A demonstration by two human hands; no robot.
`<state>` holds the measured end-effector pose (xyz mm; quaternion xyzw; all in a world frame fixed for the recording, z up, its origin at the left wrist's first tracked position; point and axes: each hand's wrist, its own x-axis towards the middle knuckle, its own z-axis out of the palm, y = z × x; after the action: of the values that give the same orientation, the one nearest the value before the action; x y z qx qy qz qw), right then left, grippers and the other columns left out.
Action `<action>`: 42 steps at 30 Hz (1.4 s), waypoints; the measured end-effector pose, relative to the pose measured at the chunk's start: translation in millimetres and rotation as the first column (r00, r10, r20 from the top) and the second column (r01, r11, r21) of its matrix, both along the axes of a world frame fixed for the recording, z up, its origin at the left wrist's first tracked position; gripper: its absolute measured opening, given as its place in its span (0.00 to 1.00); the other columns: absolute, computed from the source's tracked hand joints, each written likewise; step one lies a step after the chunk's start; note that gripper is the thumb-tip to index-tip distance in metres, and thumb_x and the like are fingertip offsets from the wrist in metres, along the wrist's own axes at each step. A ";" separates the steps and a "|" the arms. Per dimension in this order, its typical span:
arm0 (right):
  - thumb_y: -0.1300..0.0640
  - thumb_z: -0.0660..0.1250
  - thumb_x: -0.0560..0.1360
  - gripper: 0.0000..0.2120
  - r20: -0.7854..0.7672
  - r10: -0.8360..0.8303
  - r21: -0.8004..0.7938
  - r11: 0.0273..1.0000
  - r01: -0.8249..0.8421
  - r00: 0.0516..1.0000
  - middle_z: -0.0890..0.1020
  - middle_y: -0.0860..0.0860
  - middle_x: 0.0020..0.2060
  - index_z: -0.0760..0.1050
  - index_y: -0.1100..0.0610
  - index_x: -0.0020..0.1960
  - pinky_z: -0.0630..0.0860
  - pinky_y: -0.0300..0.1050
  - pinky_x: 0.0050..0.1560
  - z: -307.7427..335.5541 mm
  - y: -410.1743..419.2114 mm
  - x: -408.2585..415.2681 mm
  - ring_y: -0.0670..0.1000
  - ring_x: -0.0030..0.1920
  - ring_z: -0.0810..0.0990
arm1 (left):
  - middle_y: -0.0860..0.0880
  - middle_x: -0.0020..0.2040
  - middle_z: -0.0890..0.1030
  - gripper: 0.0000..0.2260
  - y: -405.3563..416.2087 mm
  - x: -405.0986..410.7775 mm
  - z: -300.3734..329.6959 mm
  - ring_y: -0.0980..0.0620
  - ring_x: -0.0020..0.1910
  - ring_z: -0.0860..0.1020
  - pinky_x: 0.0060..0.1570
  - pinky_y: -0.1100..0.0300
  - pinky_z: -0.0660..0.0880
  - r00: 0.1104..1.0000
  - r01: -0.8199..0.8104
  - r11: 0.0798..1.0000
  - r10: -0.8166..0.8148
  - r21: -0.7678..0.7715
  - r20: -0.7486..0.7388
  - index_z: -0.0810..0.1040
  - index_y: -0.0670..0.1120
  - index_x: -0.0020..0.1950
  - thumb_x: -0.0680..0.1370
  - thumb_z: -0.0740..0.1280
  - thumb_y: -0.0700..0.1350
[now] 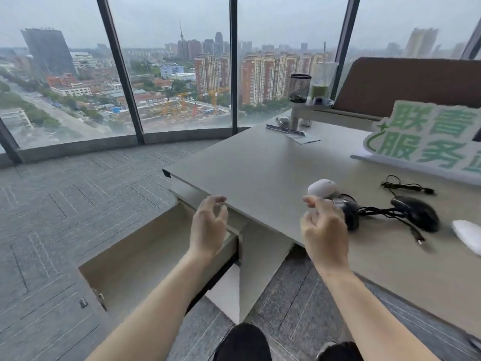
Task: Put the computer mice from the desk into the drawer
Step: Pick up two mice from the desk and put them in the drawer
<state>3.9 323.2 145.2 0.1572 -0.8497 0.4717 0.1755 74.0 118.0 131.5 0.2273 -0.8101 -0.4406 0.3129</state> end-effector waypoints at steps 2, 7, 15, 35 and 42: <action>0.57 0.68 0.73 0.16 -0.071 -0.164 0.157 0.972 0.173 0.984 0.78 0.57 0.59 0.75 0.54 0.61 0.67 0.50 0.60 1.8 26.2 -36.5 0.61 0.60 0.73 | 0.46 0.57 0.80 0.13 38.7 -48.6 10.1 0.49 0.58 0.77 0.58 0.55 0.73 0.985 0.167 0.986 -0.167 -0.019 0.039 0.77 0.46 0.62 0.78 0.61 0.42; 0.32 0.64 0.70 0.37 0.216 -0.253 0.543 0.834 0.099 0.943 0.54 0.59 0.78 0.58 0.43 0.75 0.53 0.60 0.75 -10.0 55.0 -88.6 0.66 0.76 0.50 | 0.46 0.75 0.66 0.22 105.0 -152.1 12.4 0.47 0.73 0.67 0.68 0.56 0.64 0.873 0.451 0.887 -0.417 -0.095 0.252 0.68 0.51 0.72 0.78 0.62 0.44; 0.44 0.63 0.73 0.28 0.146 -0.226 0.509 0.852 0.123 0.963 0.69 0.54 0.72 0.65 0.46 0.72 0.54 0.60 0.75 -25.9 65.4 -95.7 0.68 0.75 0.51 | 0.44 0.68 0.74 0.21 124.8 -224.1 -12.1 0.42 0.69 0.67 0.66 0.52 0.65 0.816 0.513 0.831 -0.394 -0.216 0.423 0.69 0.60 0.70 0.77 0.64 0.51; 0.59 0.68 0.72 0.24 -0.151 0.266 -0.114 0.952 -0.284 0.952 0.70 0.49 0.56 0.69 0.46 0.65 0.68 0.20 0.45 81.4 -40.8 23.3 0.40 0.49 0.75 | 0.48 0.59 0.81 0.16 -69.0 16.6 6.5 0.44 0.52 0.80 0.48 0.46 0.79 0.982 -0.162 0.986 0.158 -0.032 -0.102 0.73 0.59 0.64 0.76 0.67 0.50; 0.59 0.68 0.74 0.23 -0.047 0.464 -0.169 0.869 -0.465 0.884 0.70 0.49 0.56 0.68 0.44 0.65 0.67 0.17 0.42 73.7 -125.8 55.8 0.26 0.47 0.72 | 0.44 0.61 0.80 0.17 -141.5 100.4 -13.1 0.42 0.55 0.79 0.50 0.48 0.77 0.914 -0.405 0.914 0.405 0.004 -0.016 0.73 0.56 0.66 0.76 0.67 0.51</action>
<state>59.7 197.4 218.9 0.3419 -0.7416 0.5726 0.0723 174.5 -23.5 118.4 0.3863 -0.7429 -0.3684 0.4041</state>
